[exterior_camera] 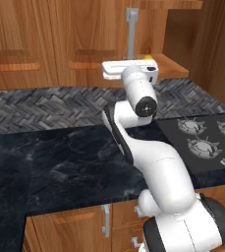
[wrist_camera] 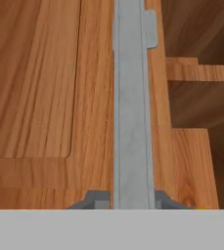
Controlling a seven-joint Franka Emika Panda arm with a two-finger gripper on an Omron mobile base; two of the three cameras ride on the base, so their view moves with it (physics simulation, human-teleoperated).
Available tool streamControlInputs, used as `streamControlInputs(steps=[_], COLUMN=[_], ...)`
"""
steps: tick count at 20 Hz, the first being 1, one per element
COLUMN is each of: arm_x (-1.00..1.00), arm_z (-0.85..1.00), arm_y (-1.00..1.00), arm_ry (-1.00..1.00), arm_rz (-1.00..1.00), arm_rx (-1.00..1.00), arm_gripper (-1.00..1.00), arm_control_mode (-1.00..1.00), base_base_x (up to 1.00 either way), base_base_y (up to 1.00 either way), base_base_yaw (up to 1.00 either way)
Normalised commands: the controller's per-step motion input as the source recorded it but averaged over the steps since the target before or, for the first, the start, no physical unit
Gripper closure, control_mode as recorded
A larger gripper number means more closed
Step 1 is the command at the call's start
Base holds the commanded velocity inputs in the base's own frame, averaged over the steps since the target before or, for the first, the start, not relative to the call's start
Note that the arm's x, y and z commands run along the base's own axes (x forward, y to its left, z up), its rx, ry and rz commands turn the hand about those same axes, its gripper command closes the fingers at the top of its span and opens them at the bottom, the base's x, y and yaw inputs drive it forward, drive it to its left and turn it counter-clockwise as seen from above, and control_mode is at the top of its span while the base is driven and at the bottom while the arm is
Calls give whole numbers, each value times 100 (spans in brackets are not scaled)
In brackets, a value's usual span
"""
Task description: The dining table condiment station is running low on ketchup. Refill the condiment station by opening the cabinet and taking the ketchup from the cabinet and placing it on the dining table.
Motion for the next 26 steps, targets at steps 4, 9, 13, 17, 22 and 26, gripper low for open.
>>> streamControlInputs(steps=[4, 9, 13, 17, 22, 26], arm_x=[-92, -100, -95, -74, -36, -47], arm_z=[17, 14, 1, -4, 0, 0], arm_y=[75, 82, 93, 60, -39, -100], arm_ry=[0, 5, 7, 2, 0, -4], arm_rz=[0, 0, 0, 1, 0, 7], arm_rx=[0, 0, 0, 0, 19, 36], arm_gripper=[100, 100, 100, -100, -100, -100], arm_control_mode=[-100, -100, -100, -100, -100, -100], base_base_x=[0, 0, 0, 0, 0, 0], base_base_y=[0, 0, 0, 0, 0, 0], base_base_yaw=[0, 0, 0, 0, 0, 0])
